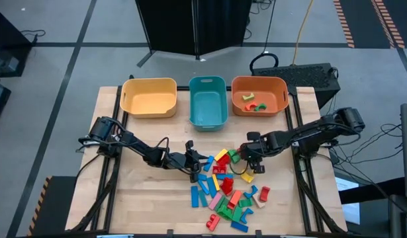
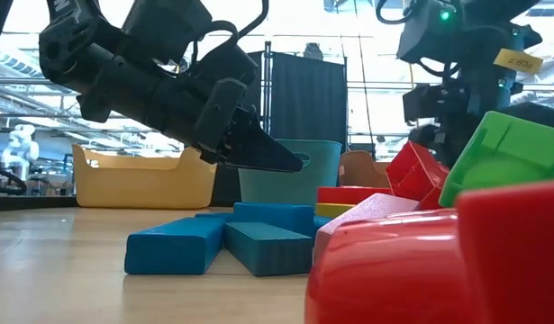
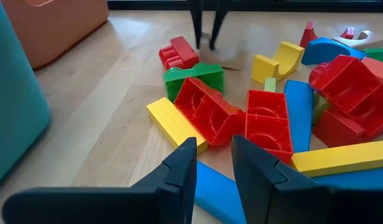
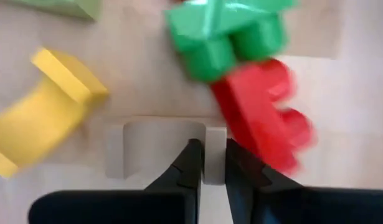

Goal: Sort blocks by size
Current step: Put the light brown arch block into the orange bin

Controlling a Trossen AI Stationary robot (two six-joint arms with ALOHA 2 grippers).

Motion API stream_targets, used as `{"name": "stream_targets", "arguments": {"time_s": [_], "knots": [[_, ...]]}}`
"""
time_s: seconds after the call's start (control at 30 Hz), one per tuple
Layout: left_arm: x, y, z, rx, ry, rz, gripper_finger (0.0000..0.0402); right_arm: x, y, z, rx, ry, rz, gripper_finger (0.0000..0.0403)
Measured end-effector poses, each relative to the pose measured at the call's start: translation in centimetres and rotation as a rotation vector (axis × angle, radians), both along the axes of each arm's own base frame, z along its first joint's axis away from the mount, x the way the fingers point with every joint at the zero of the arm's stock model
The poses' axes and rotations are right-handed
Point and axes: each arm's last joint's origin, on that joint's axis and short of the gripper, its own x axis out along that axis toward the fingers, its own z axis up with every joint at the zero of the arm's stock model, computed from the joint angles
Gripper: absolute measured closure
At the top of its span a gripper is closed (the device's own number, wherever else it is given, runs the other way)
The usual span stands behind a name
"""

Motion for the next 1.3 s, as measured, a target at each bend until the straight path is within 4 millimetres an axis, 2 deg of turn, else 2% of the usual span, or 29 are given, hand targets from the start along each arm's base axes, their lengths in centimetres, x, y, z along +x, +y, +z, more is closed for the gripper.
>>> {"name": "stream_targets", "arguments": {"time_s": [0.3,0.5,0.8,1.03,1.3], "knots": [[0.0,0.0,0.0,0.002,-0.003,0.007,0.0308,-2.4,-2.2,4.0,-0.184,-0.136,-0.118,0.0370],[0.0,0.0,0.0,0.002,-0.004,0.007,0.0308,-3.1,-3.9,5.5,-0.266,-0.223,-0.227,0.0370],[0.0,0.0,0.0,0.002,-0.004,0.007,0.0308,-3.1,-7.2,6.3,-0.414,-0.292,-0.414,0.0369],[0.0,0.0,0.0,0.002,-0.004,0.007,0.0308,-2.9,-10.2,7.0,-0.462,-0.383,-0.572,0.0370],[0.0,0.0,0.0,0.003,-0.004,0.007,0.0308,-4.8,-14.9,7.0,-0.509,-0.368,-0.858,0.0364]]}}
